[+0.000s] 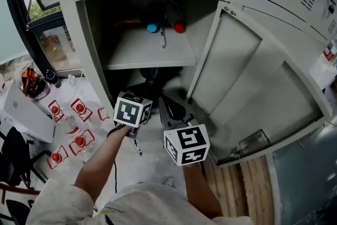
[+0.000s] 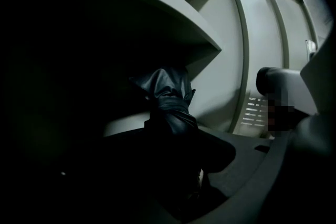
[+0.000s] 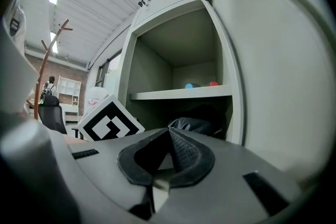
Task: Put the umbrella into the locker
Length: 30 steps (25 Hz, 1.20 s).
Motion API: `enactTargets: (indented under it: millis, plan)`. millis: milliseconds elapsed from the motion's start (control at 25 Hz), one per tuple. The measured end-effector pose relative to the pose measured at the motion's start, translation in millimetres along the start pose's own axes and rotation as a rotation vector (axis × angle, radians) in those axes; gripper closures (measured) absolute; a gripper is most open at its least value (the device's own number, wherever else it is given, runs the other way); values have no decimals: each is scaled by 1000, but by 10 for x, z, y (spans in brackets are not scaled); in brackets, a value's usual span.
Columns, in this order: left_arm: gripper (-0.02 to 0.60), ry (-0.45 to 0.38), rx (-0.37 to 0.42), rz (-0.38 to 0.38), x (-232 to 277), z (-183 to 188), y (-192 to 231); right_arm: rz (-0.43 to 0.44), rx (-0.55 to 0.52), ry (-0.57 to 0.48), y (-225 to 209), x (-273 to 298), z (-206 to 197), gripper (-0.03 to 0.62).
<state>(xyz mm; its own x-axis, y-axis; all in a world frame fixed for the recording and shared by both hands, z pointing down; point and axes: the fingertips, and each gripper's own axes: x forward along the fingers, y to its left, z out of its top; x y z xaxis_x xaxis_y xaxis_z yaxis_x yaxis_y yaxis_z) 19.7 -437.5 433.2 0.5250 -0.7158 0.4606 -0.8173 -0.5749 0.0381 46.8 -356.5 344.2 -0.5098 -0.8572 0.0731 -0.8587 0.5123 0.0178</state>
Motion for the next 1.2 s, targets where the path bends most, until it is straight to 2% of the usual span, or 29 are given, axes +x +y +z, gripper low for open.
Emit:
enactTargets:
  millis: [360,800,1200]
  plan:
    - [342,35,90,33,177,104,83,27,8,-6,-60,68,-12,591]
    - [342,72,143,69,340,197,261,20,25,-10,-133,58,-36,591]
    - [342,141,187,113,467,170,391,4,22,1,-204,12,-46,591]
